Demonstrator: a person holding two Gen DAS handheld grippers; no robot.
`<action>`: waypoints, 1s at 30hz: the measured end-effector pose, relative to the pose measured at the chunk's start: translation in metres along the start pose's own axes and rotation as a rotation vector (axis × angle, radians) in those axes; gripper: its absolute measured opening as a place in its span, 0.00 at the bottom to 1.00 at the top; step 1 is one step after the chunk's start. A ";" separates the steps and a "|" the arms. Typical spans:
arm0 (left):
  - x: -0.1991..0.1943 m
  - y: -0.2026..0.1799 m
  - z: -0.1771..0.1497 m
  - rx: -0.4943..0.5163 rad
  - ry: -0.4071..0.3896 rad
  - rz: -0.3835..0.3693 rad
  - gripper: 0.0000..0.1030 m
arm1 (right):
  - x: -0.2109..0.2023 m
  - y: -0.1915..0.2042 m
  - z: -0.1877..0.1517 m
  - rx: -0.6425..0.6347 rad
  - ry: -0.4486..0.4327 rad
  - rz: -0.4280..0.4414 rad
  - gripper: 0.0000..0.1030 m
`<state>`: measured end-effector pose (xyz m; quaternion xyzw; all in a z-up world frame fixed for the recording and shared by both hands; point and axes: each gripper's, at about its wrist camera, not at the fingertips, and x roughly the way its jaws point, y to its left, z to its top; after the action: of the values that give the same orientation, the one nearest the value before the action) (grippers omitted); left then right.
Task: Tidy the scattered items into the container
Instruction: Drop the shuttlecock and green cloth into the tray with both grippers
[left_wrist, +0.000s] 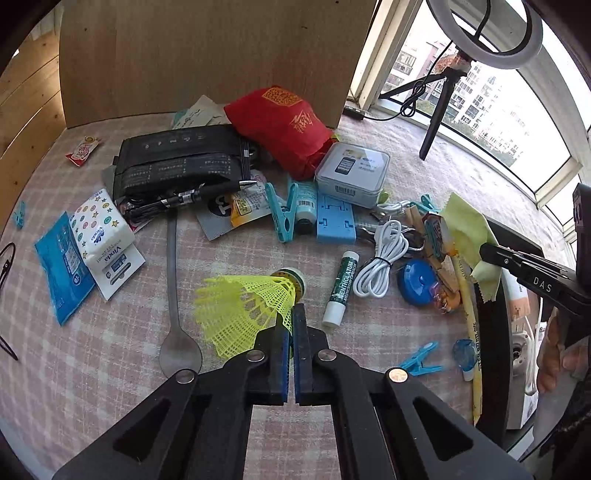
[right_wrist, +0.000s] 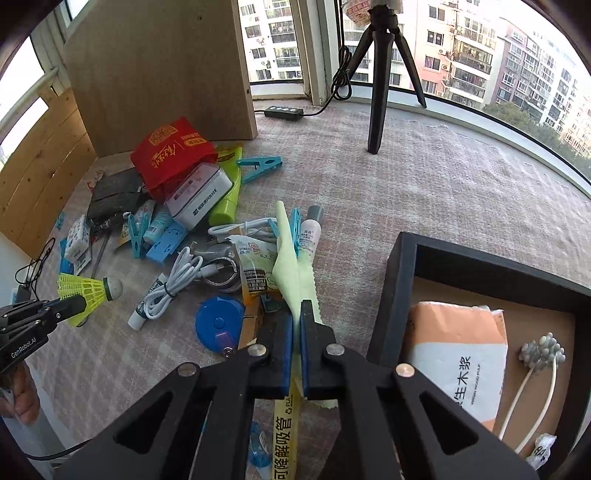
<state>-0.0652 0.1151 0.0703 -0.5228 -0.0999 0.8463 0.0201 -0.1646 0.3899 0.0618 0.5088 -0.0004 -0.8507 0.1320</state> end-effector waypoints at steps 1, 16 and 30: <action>-0.003 -0.002 0.001 0.005 -0.007 -0.003 0.00 | -0.005 -0.002 0.001 0.010 -0.010 0.003 0.03; -0.051 -0.086 0.001 0.155 -0.077 -0.130 0.00 | -0.095 -0.050 -0.031 0.160 -0.150 -0.036 0.03; -0.053 -0.236 -0.034 0.395 -0.036 -0.329 0.00 | -0.174 -0.140 -0.113 0.327 -0.183 -0.214 0.03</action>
<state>-0.0276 0.3442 0.1476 -0.4704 -0.0165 0.8439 0.2575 -0.0203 0.5793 0.1389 0.4414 -0.0963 -0.8910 -0.0441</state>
